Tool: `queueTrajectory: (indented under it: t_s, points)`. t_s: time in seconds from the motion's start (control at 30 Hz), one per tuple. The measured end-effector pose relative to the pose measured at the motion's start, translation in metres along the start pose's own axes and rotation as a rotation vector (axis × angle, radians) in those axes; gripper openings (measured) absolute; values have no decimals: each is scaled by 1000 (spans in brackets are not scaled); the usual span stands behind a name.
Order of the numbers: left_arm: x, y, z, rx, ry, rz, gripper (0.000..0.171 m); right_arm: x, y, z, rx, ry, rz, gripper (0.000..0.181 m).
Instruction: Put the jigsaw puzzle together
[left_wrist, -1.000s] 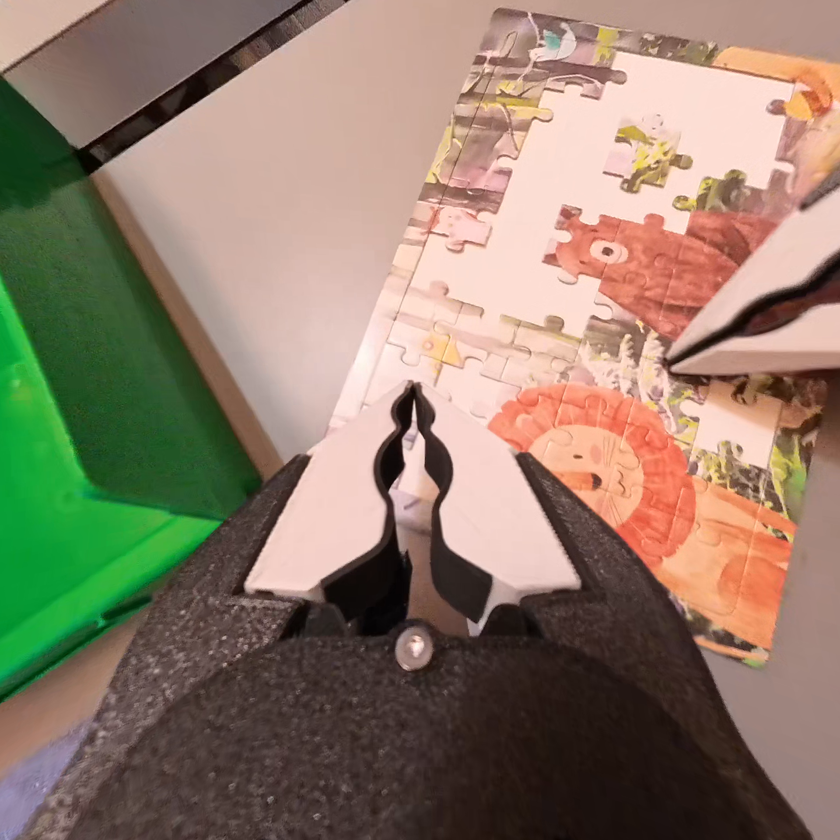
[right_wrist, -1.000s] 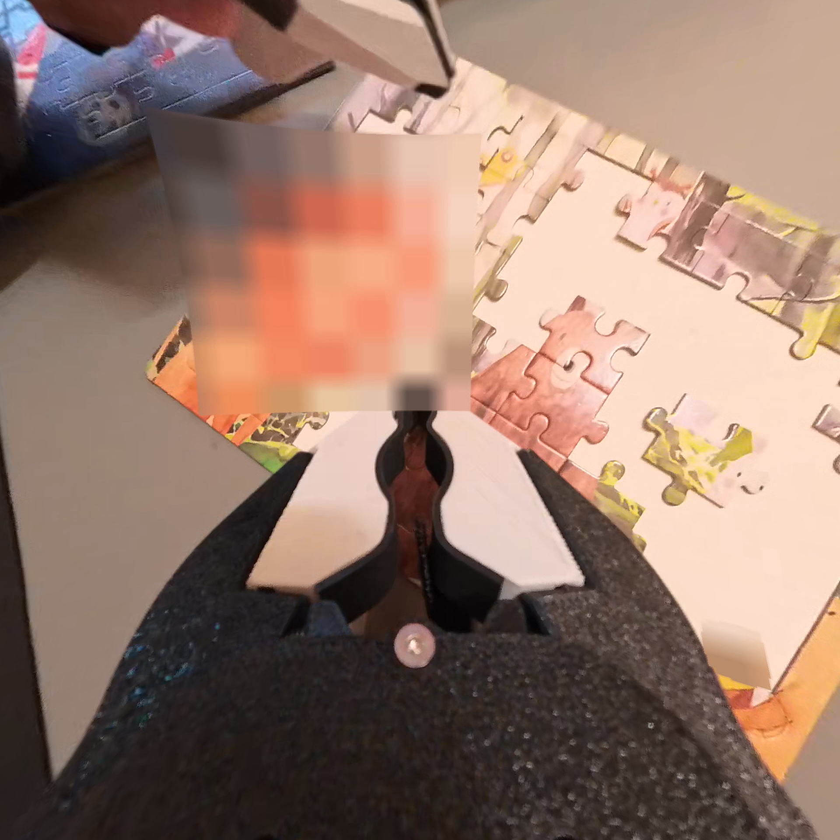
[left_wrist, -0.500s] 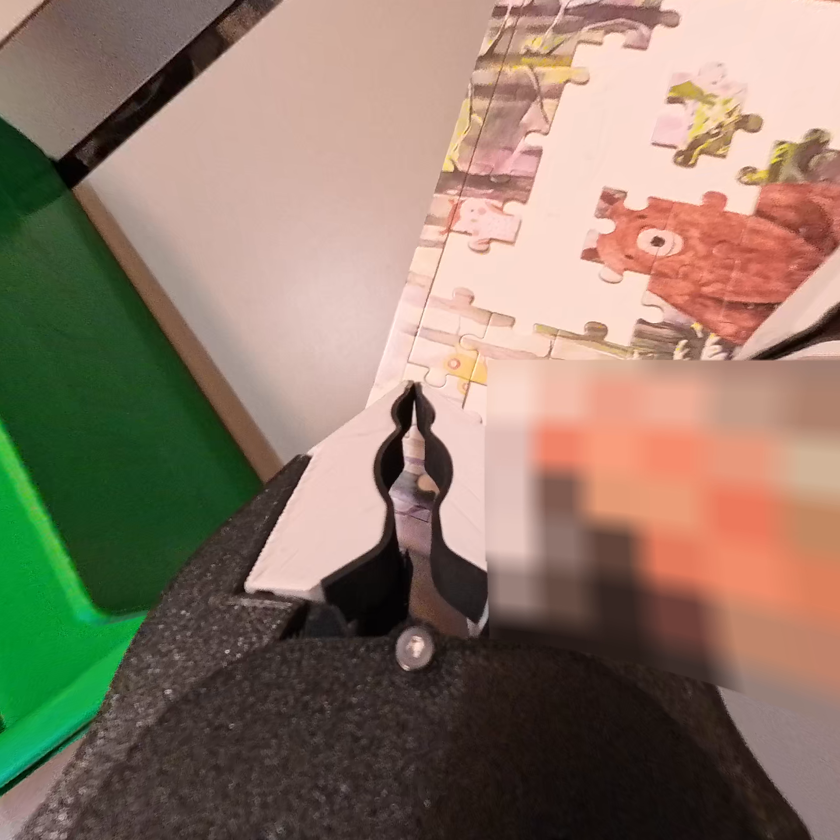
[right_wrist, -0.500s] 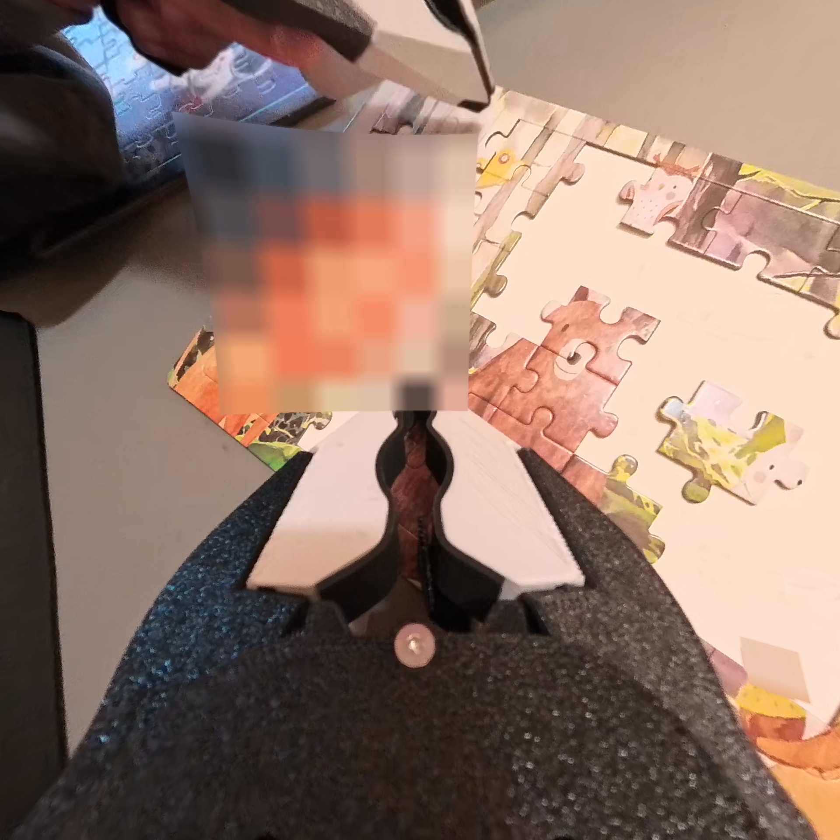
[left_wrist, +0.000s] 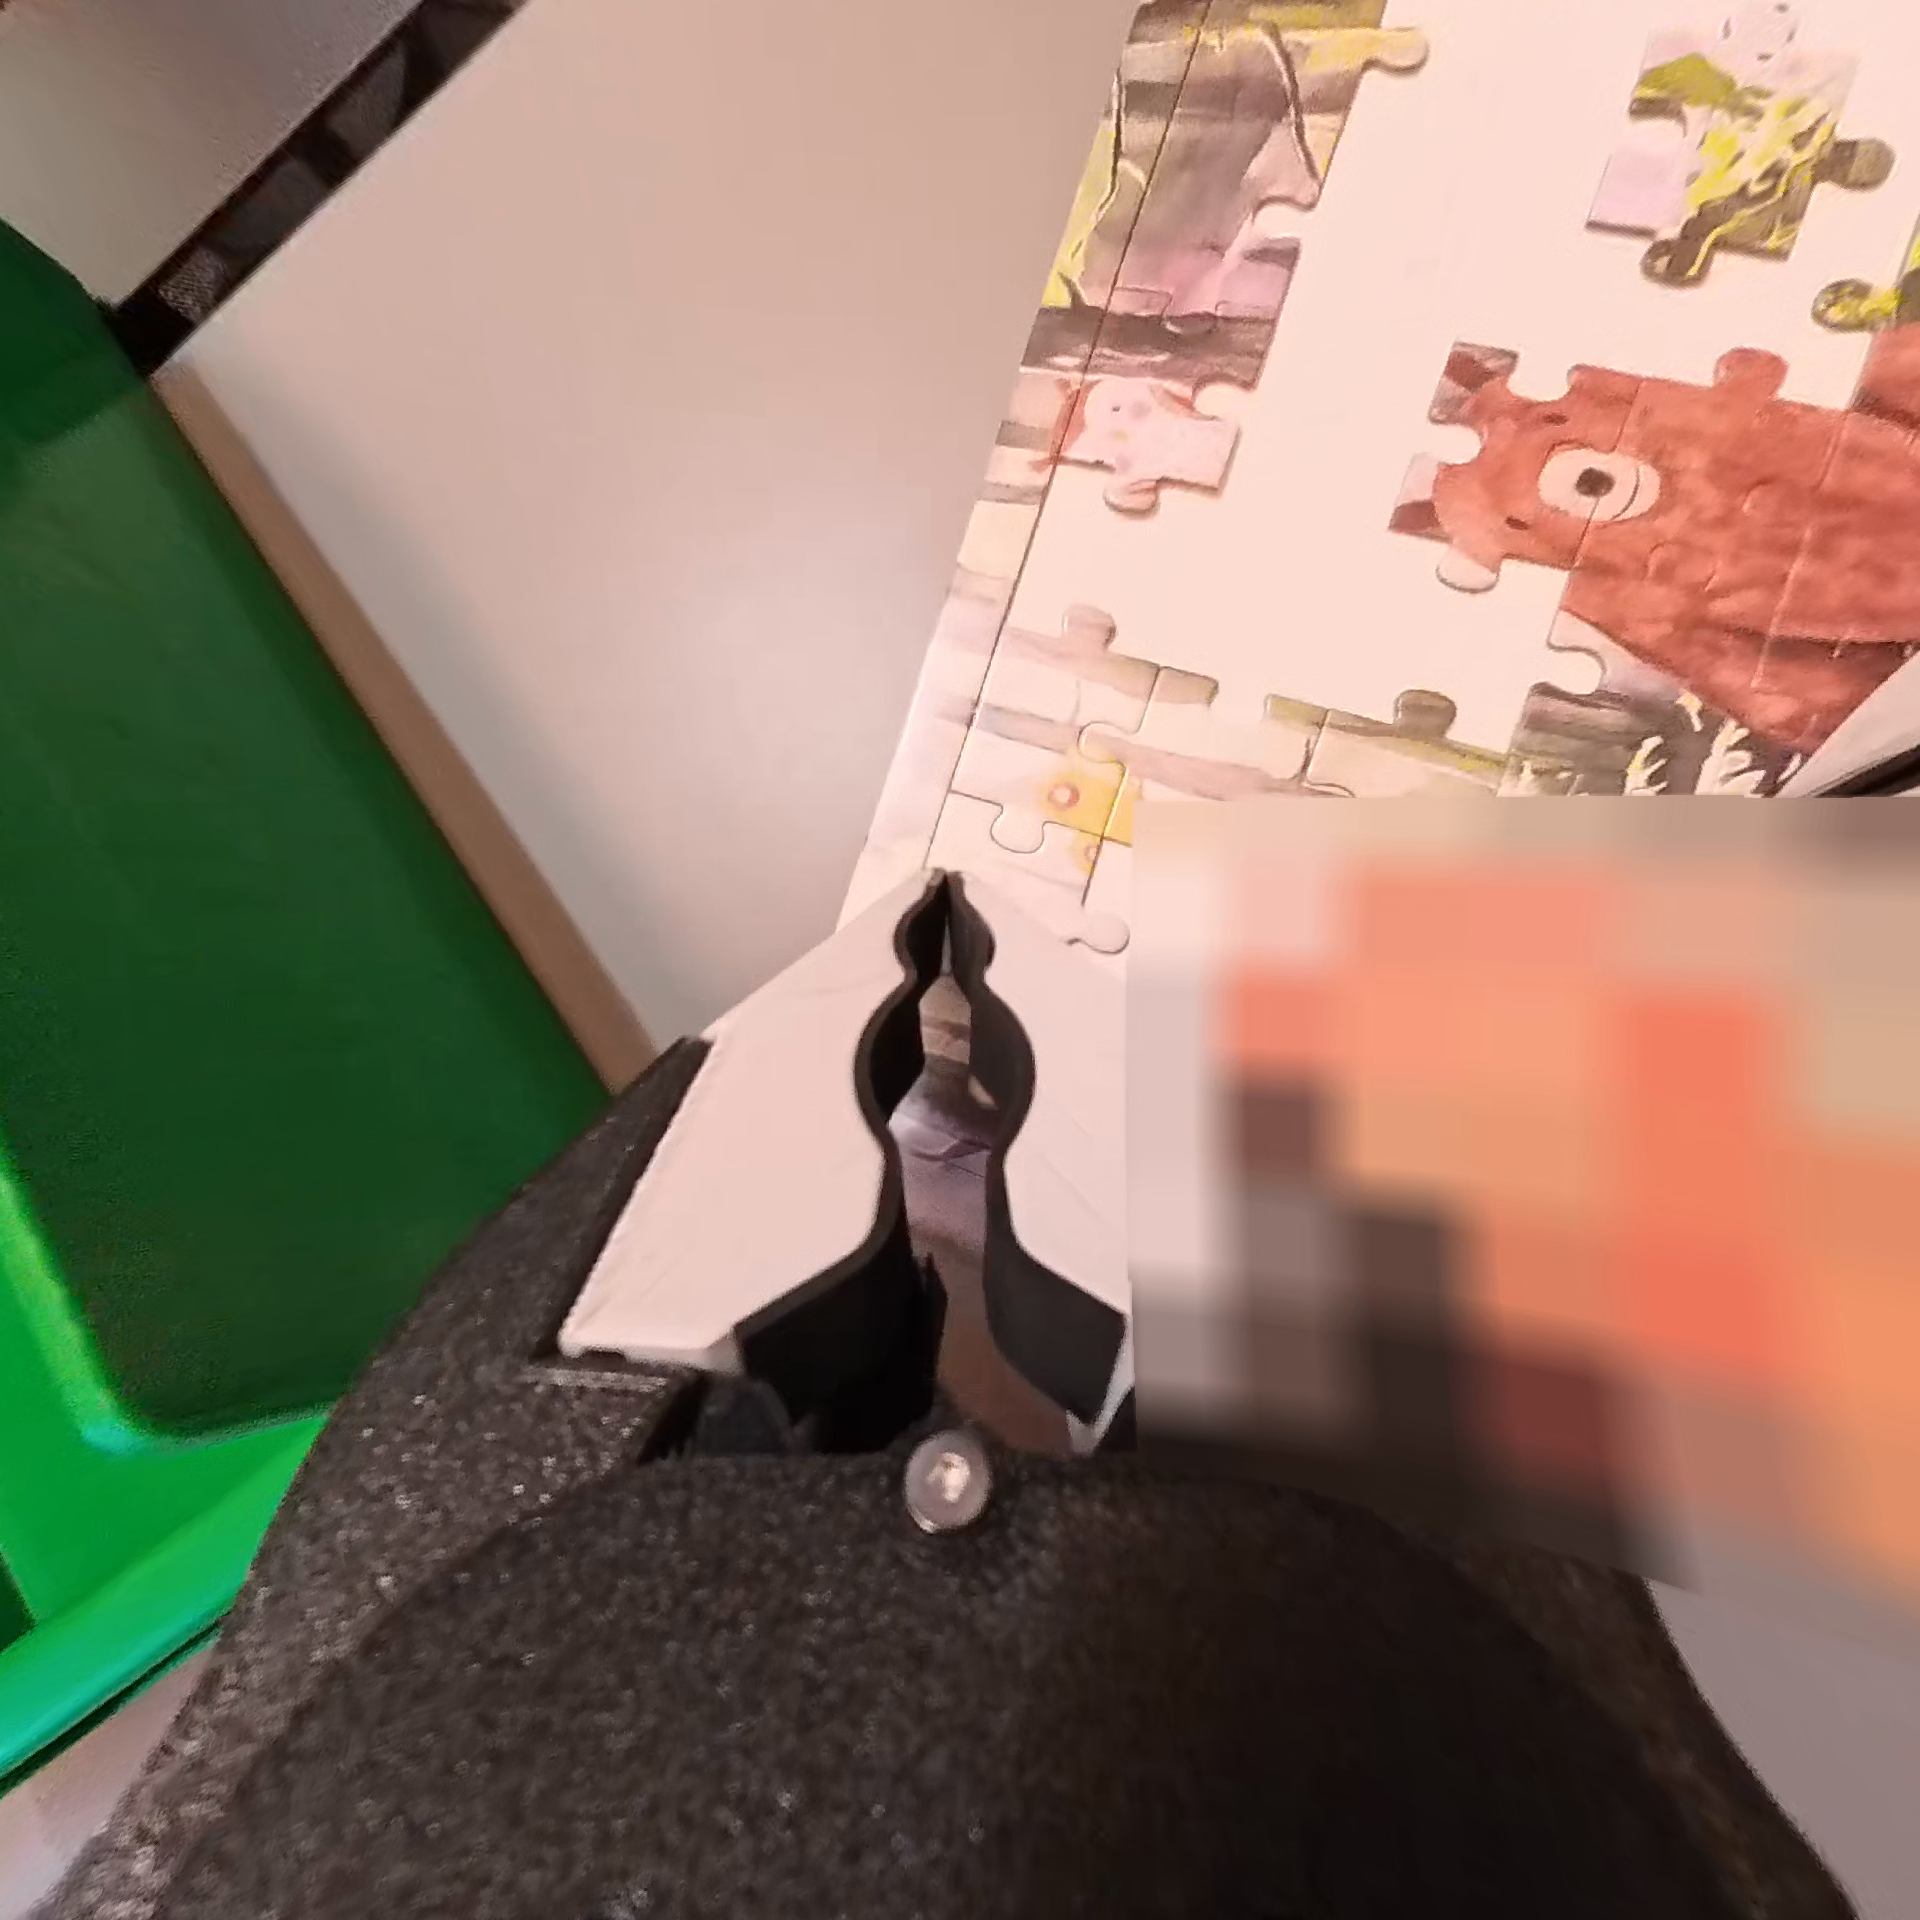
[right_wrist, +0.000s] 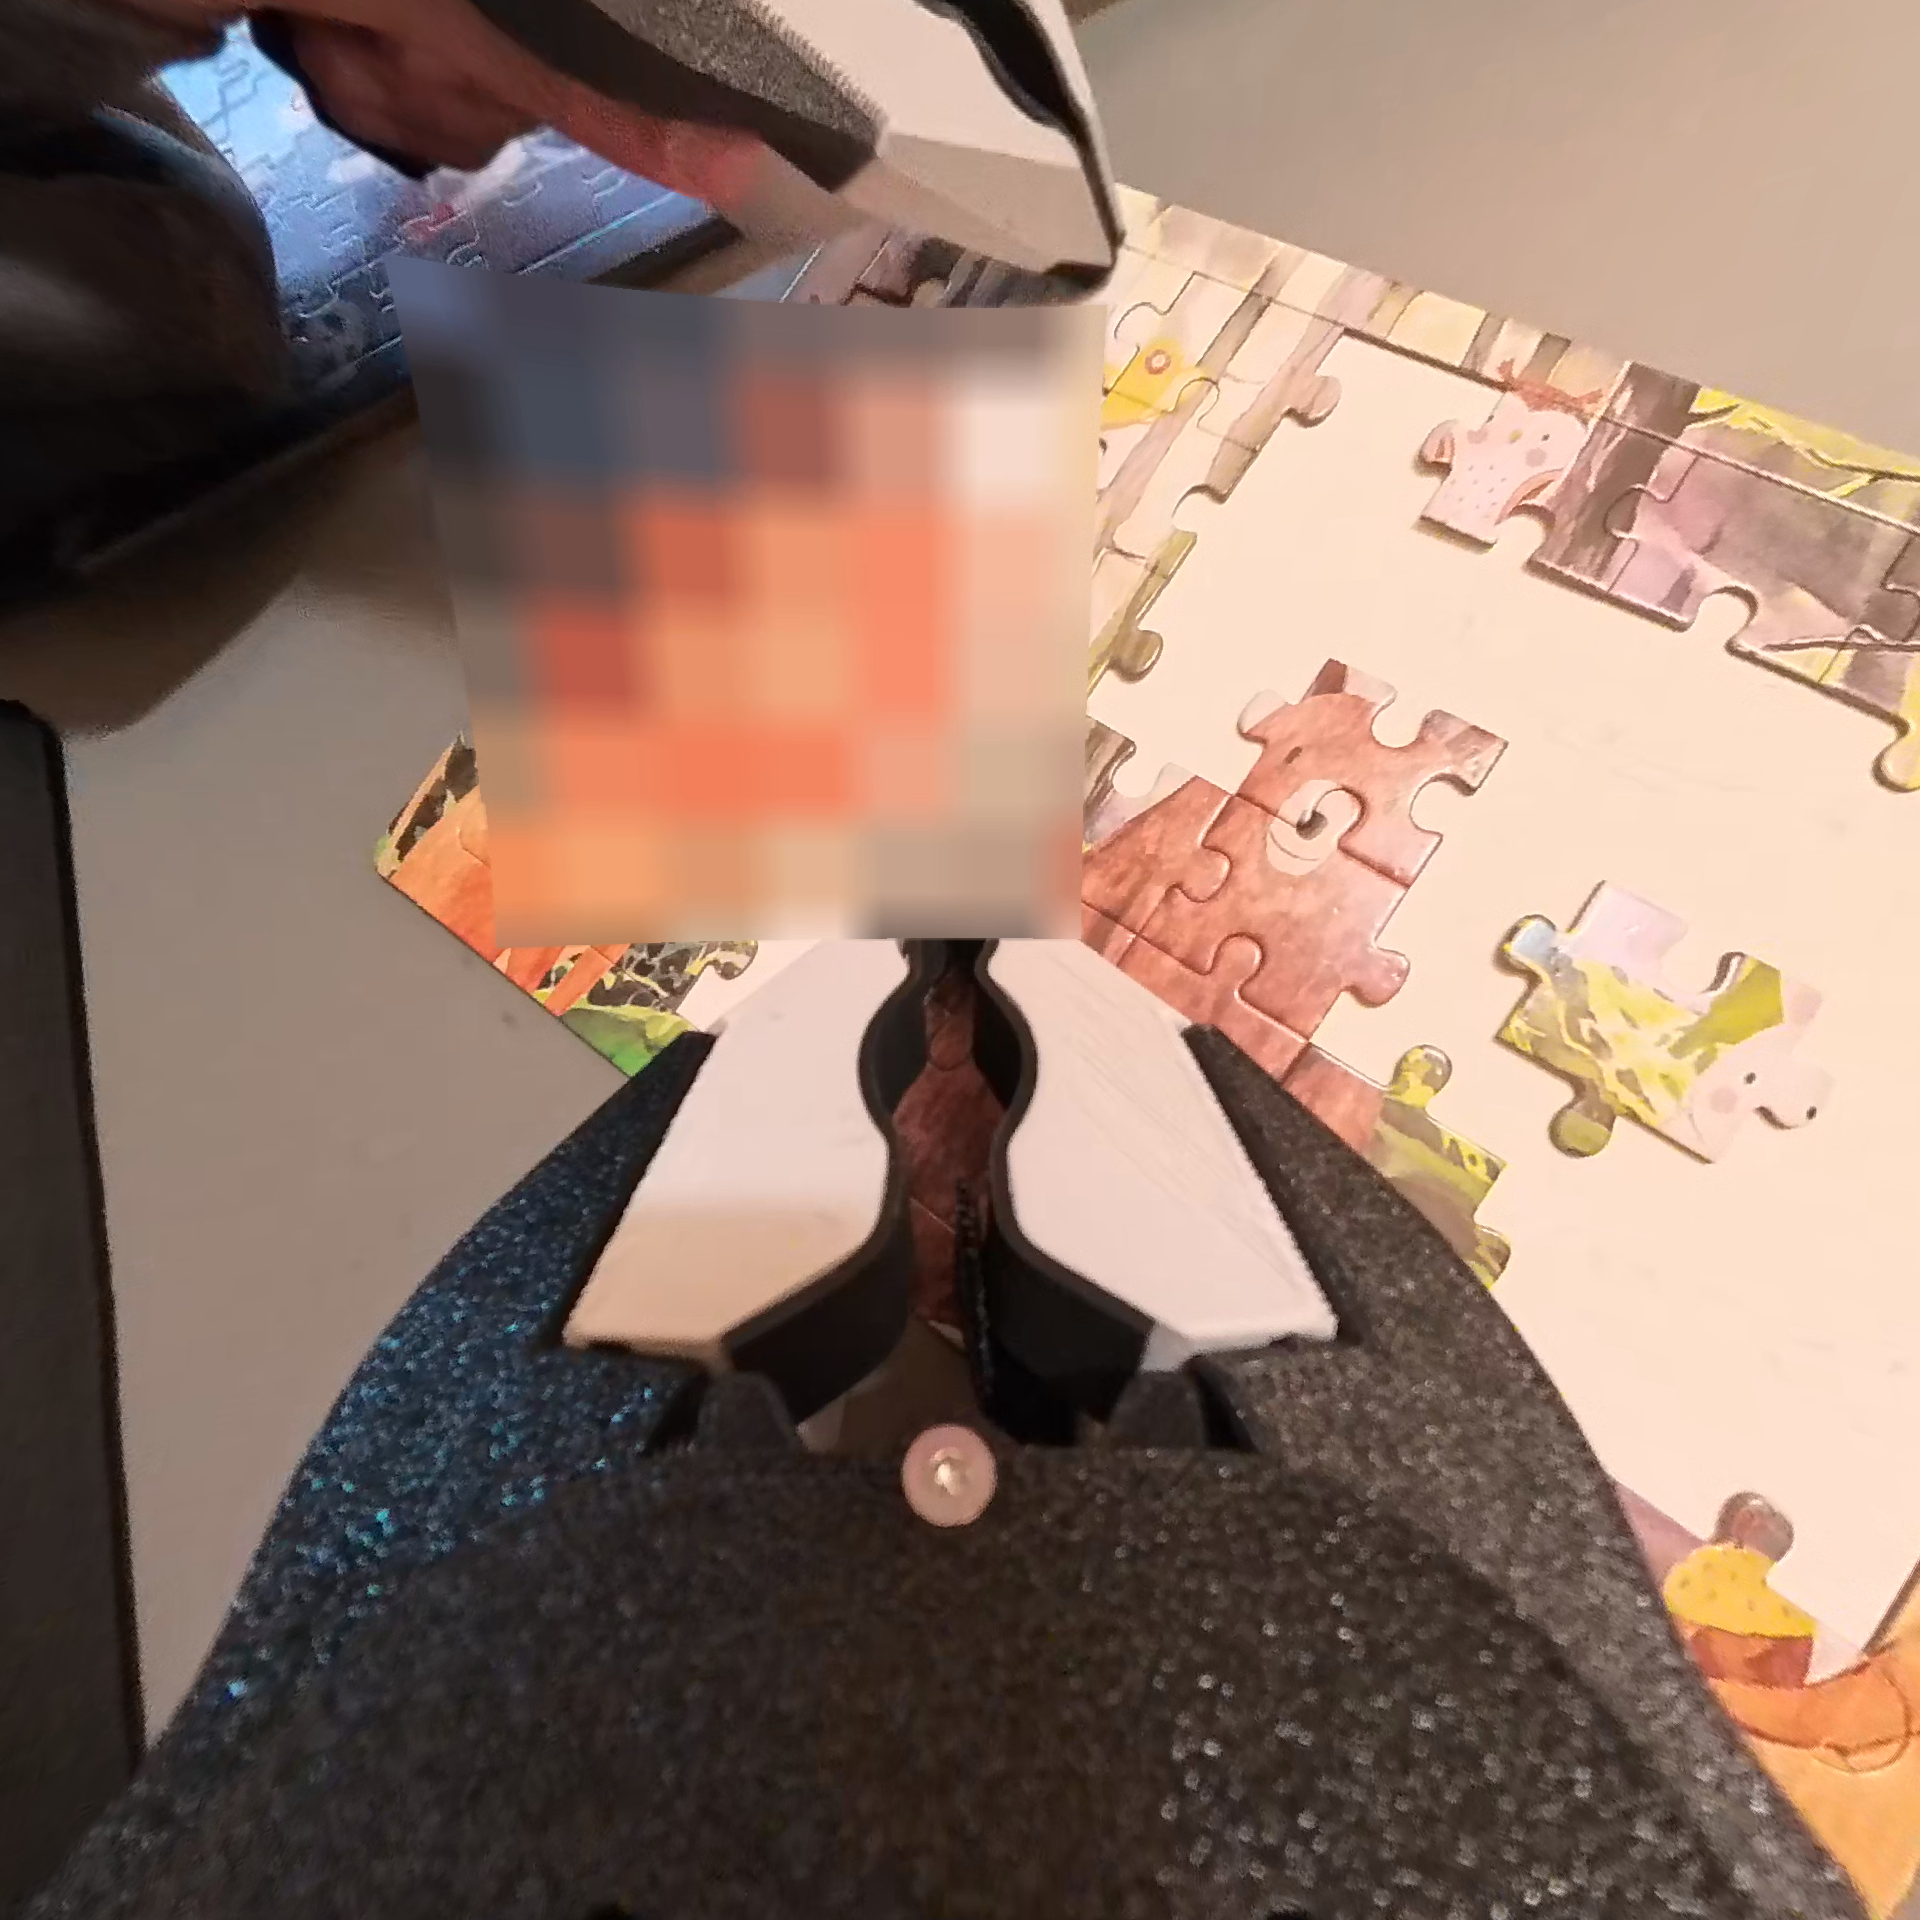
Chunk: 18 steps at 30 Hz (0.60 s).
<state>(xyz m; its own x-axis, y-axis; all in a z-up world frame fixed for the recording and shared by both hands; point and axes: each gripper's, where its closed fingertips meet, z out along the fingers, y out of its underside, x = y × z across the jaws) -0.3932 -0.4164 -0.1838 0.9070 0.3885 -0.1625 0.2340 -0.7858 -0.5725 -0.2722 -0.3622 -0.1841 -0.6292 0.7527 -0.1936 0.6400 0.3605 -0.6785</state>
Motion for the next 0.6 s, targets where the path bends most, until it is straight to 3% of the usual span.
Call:
queueTrajectory:
  t_s: [0.17,0.3,0.37,0.4,0.5,0.6]
  points:
    - [-2,-4,-22,40,-32,-30,0,0,0,0,-3,-3,6,0]
    - [22,34,-50,-24,-57,-122,3,-4,-7,-5,9,-5,-8,1]
    - [37,53,-61,-29,-61,-219,17,16,-27,-37,114,80,7,31]
    - [42,61,-66,-23,-62,-267,19,39,-30,-60,146,163,26,33]
    - [59,77,-75,8,-23,-378,19,101,6,-113,107,345,118,37]
    - [66,86,-75,5,-28,-386,0,125,48,-121,102,305,239,47]
